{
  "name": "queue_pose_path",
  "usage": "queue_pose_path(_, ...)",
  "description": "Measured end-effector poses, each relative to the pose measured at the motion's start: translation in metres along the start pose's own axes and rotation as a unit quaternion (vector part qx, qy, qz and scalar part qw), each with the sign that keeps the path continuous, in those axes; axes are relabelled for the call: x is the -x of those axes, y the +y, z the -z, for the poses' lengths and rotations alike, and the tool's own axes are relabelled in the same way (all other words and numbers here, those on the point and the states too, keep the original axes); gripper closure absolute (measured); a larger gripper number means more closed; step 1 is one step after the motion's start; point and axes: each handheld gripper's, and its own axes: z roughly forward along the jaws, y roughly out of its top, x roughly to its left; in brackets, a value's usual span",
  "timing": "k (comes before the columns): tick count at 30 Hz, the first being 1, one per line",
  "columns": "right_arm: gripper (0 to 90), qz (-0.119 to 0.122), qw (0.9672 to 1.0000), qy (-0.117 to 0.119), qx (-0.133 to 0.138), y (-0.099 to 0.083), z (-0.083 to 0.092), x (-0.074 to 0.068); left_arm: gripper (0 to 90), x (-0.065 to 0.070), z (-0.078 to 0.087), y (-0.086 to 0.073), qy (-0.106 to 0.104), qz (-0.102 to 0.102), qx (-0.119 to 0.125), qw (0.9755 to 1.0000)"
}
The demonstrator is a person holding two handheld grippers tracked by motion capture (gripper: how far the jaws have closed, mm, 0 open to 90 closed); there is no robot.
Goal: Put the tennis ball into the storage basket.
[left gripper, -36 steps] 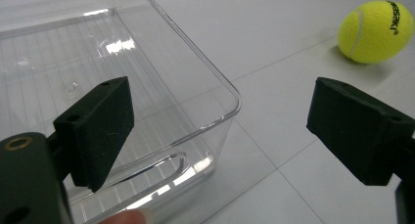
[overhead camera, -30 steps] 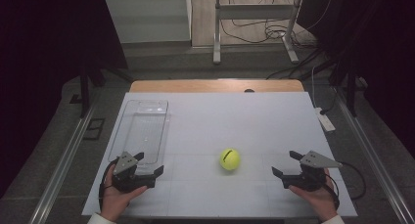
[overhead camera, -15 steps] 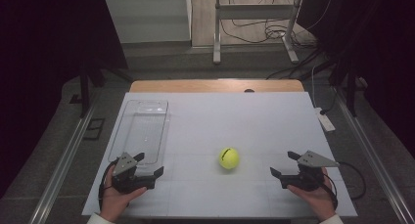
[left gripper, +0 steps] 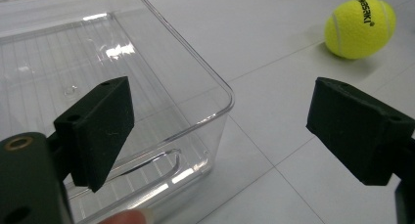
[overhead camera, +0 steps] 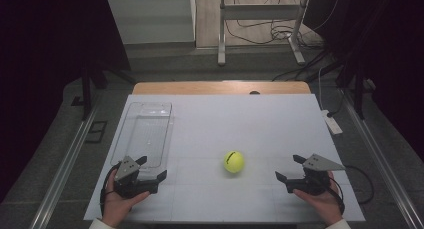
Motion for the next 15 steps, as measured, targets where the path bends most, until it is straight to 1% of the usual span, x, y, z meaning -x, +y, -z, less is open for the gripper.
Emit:
queue_pose_path(6,11.0,-0.001,1.0000,-0.001,-0.001,-0.0002,0.0000,0.0006,11.3,0.0007,-0.0002,0.0011,0.002,-0.002,0.000,1.0000)
queue_pose_path(15,10.9,-0.001,1.0000,0.001,-0.001,-0.0003,0.0002,0.0006,11.3,0.0057,-0.0002,0.0053,0.008,-0.016,-0.001,0.9998)
